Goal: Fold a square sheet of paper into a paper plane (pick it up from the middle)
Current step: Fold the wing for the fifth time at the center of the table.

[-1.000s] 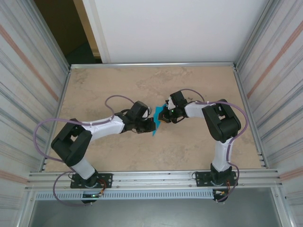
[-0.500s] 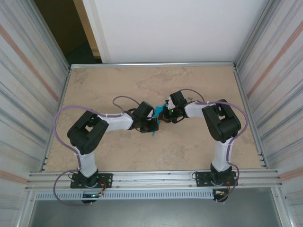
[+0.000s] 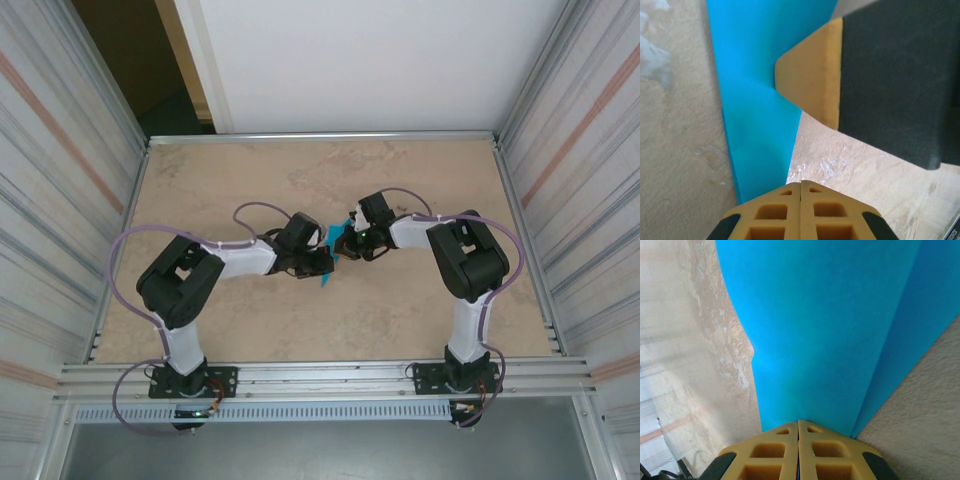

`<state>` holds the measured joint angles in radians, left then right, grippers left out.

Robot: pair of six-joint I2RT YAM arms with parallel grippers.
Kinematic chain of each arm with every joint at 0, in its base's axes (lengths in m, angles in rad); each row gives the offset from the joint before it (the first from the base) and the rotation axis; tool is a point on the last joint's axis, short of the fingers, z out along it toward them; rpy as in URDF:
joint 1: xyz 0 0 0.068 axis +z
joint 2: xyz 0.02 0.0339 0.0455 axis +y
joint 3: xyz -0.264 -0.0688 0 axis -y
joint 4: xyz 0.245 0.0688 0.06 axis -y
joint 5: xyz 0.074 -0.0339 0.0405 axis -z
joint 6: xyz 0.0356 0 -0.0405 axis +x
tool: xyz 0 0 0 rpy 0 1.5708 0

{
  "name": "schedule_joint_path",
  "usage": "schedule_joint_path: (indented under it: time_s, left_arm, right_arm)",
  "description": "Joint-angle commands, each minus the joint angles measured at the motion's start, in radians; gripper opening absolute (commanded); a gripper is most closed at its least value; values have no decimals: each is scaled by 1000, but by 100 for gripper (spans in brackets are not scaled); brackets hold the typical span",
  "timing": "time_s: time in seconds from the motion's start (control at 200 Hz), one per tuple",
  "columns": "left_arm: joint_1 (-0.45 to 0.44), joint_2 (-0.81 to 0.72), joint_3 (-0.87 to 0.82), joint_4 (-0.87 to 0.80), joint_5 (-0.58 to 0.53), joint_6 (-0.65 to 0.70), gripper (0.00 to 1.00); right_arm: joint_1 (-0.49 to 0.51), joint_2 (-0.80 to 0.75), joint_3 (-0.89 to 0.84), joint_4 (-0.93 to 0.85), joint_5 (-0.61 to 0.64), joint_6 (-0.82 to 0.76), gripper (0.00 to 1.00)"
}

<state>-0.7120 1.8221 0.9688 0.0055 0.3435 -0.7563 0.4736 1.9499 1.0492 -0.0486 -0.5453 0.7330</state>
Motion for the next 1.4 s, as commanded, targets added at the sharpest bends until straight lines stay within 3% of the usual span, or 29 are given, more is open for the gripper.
schedule_joint_path:
  time_s: [0.0, 0.351, 0.556, 1.122, 1.393]
  left_arm:
    - [18, 21, 34, -4, 5, 17, 6]
    - [16, 78, 16, -76, -2, 6, 4]
    - [14, 76, -16, -96, -14, 3, 3]
    - [12, 66, -16, -114, -15, 10, 3]
    - [11, 14, 3, -99, 9, 31, 3]
  right_arm:
    - [-3, 29, -33, -97, 79, 3, 7]
    - [-7, -25, 5, -132, 56, -26, 7]
    - [-10, -76, 86, -213, 124, -123, 8]
    - [-59, 57, 200, -289, 144, -208, 8]
    - [-64, 91, 160, -273, 134, -202, 7]
